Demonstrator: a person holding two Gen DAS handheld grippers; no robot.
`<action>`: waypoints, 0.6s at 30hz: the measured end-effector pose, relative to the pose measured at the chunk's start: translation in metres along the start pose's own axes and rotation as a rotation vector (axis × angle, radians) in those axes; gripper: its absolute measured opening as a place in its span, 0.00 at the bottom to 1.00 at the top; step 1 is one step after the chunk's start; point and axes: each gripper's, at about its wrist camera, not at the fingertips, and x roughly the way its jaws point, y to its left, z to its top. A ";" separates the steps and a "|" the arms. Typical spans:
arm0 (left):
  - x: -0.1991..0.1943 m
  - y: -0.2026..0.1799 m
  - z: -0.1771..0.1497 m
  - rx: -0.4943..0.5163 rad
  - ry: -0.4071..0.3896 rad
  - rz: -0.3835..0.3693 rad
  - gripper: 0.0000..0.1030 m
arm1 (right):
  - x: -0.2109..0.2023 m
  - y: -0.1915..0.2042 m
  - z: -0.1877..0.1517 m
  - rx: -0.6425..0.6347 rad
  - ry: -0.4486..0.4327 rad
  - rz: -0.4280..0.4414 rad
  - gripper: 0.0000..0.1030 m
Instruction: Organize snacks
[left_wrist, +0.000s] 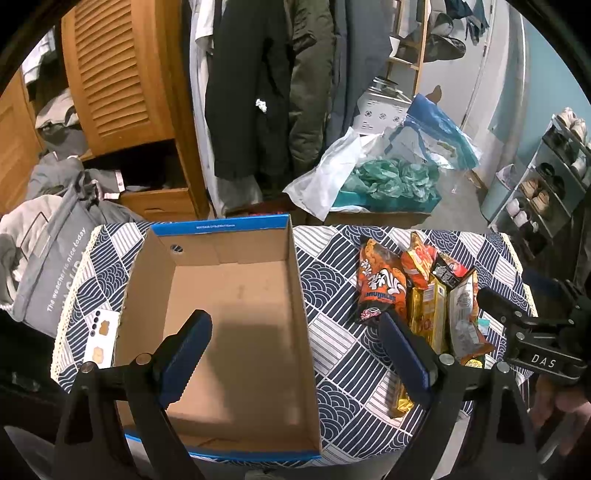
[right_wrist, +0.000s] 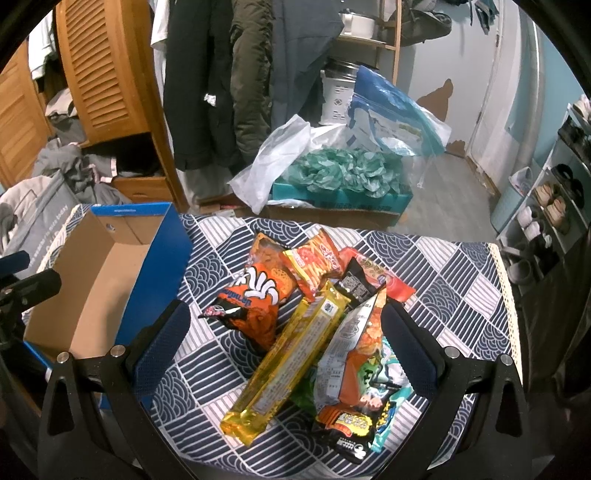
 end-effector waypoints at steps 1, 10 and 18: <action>0.000 0.000 0.000 -0.002 0.001 0.000 0.91 | 0.000 0.000 0.000 0.000 0.001 0.001 0.99; 0.000 -0.001 0.000 -0.001 0.002 0.000 0.91 | 0.000 -0.002 0.000 0.001 0.001 0.002 0.99; 0.002 -0.006 -0.006 -0.002 0.007 -0.010 0.91 | 0.000 -0.002 0.000 0.003 0.003 0.001 0.99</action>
